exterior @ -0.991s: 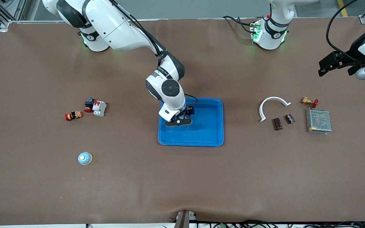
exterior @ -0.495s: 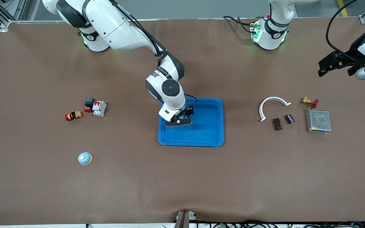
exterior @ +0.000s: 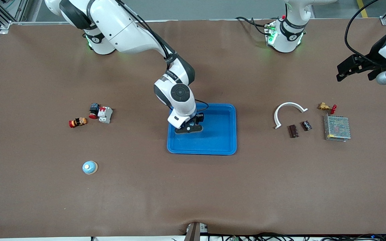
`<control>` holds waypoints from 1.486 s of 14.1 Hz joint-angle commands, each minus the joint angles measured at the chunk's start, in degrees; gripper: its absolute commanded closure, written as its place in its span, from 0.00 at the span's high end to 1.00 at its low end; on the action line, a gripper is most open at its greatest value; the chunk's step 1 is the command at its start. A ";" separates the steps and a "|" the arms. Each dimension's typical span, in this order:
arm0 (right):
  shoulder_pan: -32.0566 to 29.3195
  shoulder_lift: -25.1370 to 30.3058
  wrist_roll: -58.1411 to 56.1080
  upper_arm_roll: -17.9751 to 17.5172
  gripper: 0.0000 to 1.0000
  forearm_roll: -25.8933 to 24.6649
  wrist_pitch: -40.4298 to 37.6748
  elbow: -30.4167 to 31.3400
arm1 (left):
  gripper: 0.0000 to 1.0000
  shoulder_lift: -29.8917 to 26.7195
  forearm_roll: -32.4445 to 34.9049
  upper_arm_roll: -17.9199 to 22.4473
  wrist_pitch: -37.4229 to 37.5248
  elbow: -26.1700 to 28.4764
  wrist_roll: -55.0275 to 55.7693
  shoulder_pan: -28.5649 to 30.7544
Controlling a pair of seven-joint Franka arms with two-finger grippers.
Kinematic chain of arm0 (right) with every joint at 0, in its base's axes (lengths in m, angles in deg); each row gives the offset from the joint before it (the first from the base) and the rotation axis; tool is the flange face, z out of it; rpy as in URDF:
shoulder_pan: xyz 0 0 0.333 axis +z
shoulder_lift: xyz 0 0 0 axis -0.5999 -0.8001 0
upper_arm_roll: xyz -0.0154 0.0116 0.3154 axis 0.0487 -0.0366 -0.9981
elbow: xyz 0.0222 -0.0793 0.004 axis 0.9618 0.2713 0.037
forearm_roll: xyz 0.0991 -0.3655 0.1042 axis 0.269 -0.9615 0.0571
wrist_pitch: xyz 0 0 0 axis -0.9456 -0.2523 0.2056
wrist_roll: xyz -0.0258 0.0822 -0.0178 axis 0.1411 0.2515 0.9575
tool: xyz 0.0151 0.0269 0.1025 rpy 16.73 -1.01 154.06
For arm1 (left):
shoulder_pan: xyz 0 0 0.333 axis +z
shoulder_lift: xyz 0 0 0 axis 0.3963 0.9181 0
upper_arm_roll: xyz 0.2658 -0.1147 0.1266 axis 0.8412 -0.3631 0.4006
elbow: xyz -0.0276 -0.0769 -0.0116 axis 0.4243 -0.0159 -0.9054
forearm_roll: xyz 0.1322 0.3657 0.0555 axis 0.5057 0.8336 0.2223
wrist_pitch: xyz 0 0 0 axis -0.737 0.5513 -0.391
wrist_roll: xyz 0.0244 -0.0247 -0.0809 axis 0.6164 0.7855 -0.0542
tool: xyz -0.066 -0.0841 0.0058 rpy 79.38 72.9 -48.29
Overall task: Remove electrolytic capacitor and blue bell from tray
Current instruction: 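Grasp the second blue bell with the right gripper and lift it, then carry the bell with the right gripper beside the first bell, set down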
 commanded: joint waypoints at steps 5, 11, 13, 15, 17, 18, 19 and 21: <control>-0.07 1.62 1.13 0.16 0.57 -1.03 -0.81 0.55 | 1.00 -0.46 -0.26 -0.08 -0.70 0.61 -0.99 0.21; -4.01 7.68 -3.86 -0.11 0.57 -0.33 -9.41 -0.24 | 1.00 -0.55 -0.35 -0.08 -0.70 0.52 -0.90 0.30; -7.61 10.05 -11.05 -0.37 0.57 -0.15 -13.19 -0.24 | 1.00 -0.64 -0.35 0.00 -0.52 0.52 -0.99 0.30; -11.21 11.38 -17.91 -0.55 0.57 0.89 -16.61 -1.02 | 1.00 -0.64 -0.35 0.09 -0.52 0.52 -0.90 0.30; -16.39 11.65 -28.44 -0.55 0.57 4.66 -19.43 -2.17 | 1.00 -0.64 -0.26 0.09 -0.52 0.52 -0.90 0.30; -18.85 11.73 -34.06 -0.46 0.57 6.60 -20.40 -2.43 | 1.00 -0.64 -0.26 0.09 -0.52 0.52 -0.90 0.30; -20.96 11.82 -38.82 -0.46 0.57 7.49 -21.28 -2.70 | 1.00 -0.55 -0.26 0.09 -0.52 0.43 -0.99 0.30; -24.49 11.82 -45.43 -0.20 0.57 7.23 -23.82 -3.57 | 1.00 -0.46 -0.26 0.00 -0.52 0.35 -0.99 0.21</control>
